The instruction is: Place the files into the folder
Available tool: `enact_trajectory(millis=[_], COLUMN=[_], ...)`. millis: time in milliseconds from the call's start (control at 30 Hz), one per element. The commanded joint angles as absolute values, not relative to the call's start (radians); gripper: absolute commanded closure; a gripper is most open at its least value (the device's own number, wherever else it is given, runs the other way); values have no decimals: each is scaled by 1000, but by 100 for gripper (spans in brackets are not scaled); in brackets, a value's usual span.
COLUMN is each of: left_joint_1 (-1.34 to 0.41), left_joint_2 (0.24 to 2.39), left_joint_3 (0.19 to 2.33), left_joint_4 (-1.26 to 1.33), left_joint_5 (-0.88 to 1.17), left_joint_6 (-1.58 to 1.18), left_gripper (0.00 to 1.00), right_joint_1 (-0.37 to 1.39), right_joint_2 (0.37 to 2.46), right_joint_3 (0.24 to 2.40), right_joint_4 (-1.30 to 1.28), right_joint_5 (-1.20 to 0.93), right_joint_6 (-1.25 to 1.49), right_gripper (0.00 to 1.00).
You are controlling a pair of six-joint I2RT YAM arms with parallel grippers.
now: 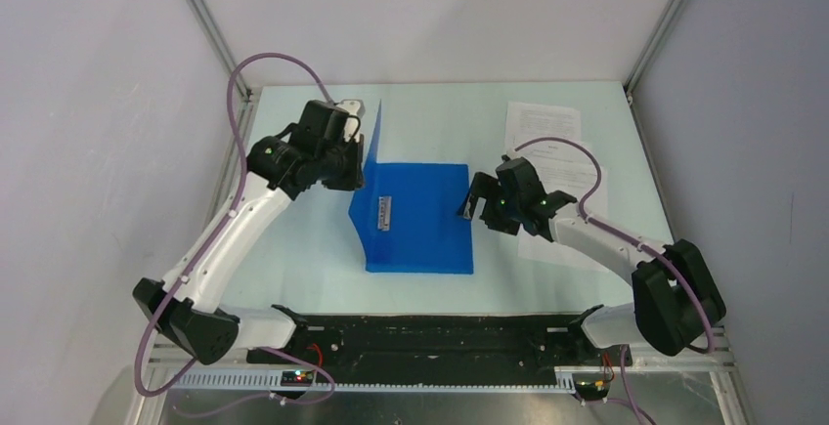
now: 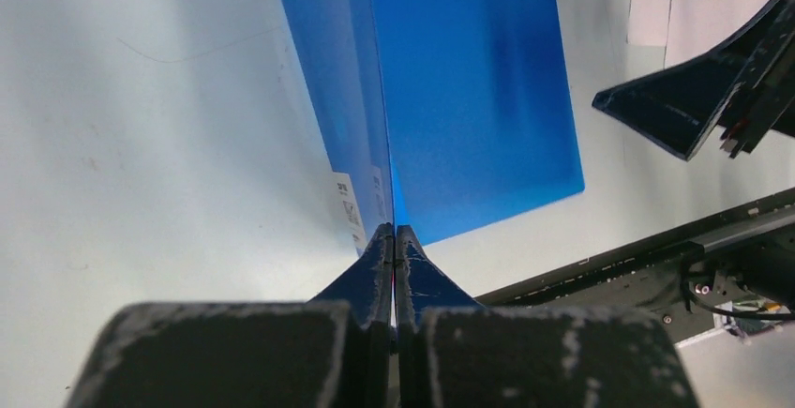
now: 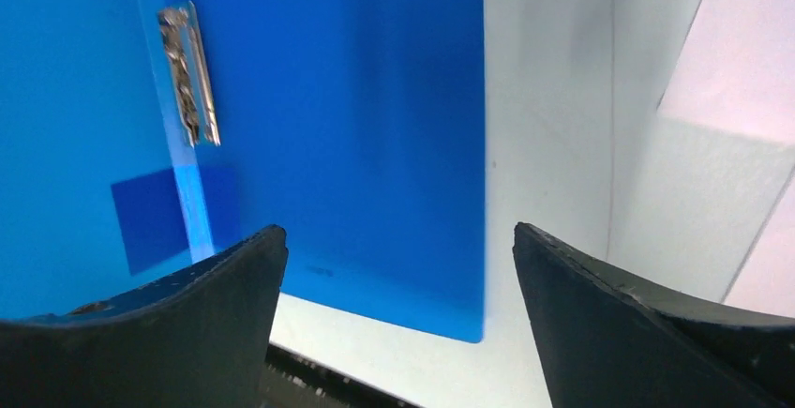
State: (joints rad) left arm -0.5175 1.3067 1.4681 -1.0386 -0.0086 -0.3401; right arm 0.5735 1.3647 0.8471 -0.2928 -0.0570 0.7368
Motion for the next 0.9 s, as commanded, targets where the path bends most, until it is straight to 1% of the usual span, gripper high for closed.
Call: enact_trajectory(millis=[0, 167, 300, 467, 633, 767, 867], left_joint_1=[-515, -515, -515, -515, -515, -515, -514], left_joint_2=[1234, 1216, 1219, 1215, 1208, 1203, 1195], left_joint_3=[1503, 1574, 1629, 1677, 1692, 1696, 1693], left_joint_4=[-995, -967, -962, -952, -937, -926, -915], left_joint_5=[-74, -28, -11, -15, -27, -8, 14], left_joint_6=[-345, -365, -384, -439, -464, -477, -488], left_gripper=[100, 100, 100, 100, 100, 100, 100], right_joint_1=[556, 514, 487, 463, 433, 407, 425], right_joint_2=[1348, 1347, 1379, 1397, 1430, 1476, 1540], right_joint_3=[771, 674, 639, 576, 529, 487, 480], right_joint_4=[-188, -73, -15, 160, 281, 450, 638], right_joint_5=[-228, -308, -374, -464, -551, -632, -683], right_joint_6=[854, 914, 942, 1005, 1070, 1150, 1232], right_gripper=[4, 2, 2, 2, 2, 2, 3])
